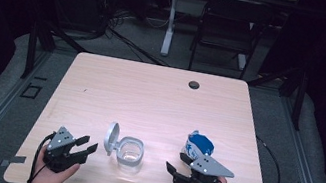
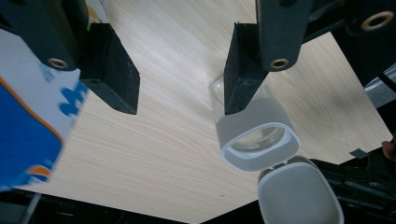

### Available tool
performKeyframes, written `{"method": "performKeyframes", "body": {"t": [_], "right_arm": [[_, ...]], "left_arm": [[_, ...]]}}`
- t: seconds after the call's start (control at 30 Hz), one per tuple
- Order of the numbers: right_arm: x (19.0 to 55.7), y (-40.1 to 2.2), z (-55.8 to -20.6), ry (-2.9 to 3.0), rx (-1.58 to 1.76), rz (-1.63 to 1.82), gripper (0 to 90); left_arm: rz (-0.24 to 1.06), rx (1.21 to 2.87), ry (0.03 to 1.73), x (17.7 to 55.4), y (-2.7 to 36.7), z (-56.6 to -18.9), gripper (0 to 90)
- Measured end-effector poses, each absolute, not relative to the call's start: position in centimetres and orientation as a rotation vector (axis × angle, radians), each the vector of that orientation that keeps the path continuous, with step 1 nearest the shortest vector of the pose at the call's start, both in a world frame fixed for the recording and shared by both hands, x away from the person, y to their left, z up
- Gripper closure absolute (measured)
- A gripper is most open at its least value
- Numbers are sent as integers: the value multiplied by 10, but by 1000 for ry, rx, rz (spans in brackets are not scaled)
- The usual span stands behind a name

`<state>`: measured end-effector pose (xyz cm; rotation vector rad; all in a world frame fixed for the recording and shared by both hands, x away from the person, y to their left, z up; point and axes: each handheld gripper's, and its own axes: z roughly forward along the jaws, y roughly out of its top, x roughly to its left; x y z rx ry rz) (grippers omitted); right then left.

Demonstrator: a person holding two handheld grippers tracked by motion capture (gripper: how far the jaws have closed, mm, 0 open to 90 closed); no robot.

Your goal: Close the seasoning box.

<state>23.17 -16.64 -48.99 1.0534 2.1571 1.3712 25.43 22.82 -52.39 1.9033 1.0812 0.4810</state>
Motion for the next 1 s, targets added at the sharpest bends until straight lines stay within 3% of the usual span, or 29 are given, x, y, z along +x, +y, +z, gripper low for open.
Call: {"method": "performKeyframes", "body": {"t": [0.6, 1.0], "right_arm": [[214, -223, -492, 2039, 1188, 1352, 460], [229, -239, -496, 1998, 1258, 1284, 445]], "left_arm": [[489, 1894, 1084, 254, 229, -523, 566], [491, 1897, 1084, 254, 229, -522, 563]]}}
